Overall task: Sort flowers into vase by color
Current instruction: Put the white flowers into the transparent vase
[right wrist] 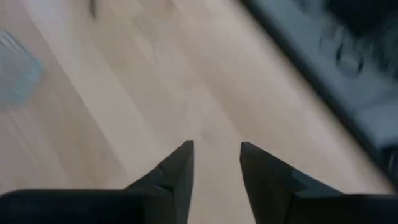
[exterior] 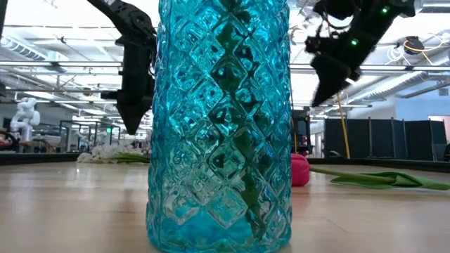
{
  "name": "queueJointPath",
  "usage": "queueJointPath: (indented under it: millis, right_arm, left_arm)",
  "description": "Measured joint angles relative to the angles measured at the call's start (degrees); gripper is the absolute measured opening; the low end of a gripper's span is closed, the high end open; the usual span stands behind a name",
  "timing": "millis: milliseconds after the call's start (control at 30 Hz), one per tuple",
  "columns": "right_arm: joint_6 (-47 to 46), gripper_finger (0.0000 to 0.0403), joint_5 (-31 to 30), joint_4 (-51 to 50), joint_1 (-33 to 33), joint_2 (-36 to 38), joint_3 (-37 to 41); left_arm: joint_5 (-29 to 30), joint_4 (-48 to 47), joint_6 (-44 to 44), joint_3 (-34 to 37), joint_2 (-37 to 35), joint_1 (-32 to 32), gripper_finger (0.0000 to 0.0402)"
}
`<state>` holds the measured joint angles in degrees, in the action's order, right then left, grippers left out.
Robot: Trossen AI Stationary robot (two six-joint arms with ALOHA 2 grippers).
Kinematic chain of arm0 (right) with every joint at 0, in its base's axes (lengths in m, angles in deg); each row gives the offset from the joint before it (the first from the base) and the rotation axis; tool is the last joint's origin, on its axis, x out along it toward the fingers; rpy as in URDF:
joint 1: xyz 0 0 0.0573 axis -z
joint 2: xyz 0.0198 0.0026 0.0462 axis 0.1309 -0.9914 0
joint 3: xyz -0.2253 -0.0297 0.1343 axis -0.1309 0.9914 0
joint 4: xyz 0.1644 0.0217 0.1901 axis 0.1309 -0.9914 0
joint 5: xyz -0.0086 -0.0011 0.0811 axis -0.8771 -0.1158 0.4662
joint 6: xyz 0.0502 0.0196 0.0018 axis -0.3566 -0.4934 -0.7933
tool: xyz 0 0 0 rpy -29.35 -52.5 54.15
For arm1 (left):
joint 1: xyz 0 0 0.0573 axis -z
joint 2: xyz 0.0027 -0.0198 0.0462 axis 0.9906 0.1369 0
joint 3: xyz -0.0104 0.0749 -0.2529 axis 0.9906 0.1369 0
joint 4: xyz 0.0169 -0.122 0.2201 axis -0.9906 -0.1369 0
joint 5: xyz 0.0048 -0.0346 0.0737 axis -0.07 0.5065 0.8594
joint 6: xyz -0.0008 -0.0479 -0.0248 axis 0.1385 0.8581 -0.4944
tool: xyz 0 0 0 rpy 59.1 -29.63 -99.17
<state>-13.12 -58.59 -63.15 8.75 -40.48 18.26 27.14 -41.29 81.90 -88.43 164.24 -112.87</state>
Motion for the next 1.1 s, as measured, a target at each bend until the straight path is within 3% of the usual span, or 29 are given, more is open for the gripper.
queueJointPath:
  millis: [200, 267, 400, 667, 833, 900, 1033, 1100]
  right_arm:
    - [-8.6, 0.0036, 6.9, -14.7, 1.2, 0.0, 0.0]
    - [-8.8, 0.0011, 8.6, -14.5, 2.2, 0.0, 0.7]
    - [-8.6, 0.0006, 12.2, -7.8, 7.3, 0.0, 4.9]
    - [6.6, 0.0001, 28.7, 13.0, 20.7, 0.0, 12.6]
    - [15.0, 0.0001, 47.5, 14.4, 25.7, 3.0, 9.1]
    - [20.1, 0.0000, 49.5, 13.2, 26.2, 5.3, 7.9]
    - [31.3, 0.0000, 46.6, 14.9, 31.2, 8.6, 7.6]
    - [35.1, 0.0000, 51.1, 15.4, 35.8, 8.5, 7.5]
  left_arm:
    - [0.0, 0.1, -3.4, 0.0, -1.3, 0.0, 0.0018]
    - [0.0, 0.3, -3.7, 0.0, -1.4, 0.0, 0.0018]
    - [-0.3, 1.5, -3.3, 0.0, -1.4, 0.0, 0.0018]
    - [-1.7, 1.7, 0.3, 0.0, -1.4, 0.4, 0.0018]
    - [-1.8, 1.6, 8.5, 0.0, -1.4, 1.1, 0.0018]
    - [-1.8, 1.7, 13.3, 0.0, -1.4, 1.7, 0.0018]
    - [-1.8, 3.8, 21.7, 0.0, -1.4, 2.4, 0.0018]
    - [-1.8, 5.4, 27.2, 0.0, -1.4, 2.7, 0.0018]
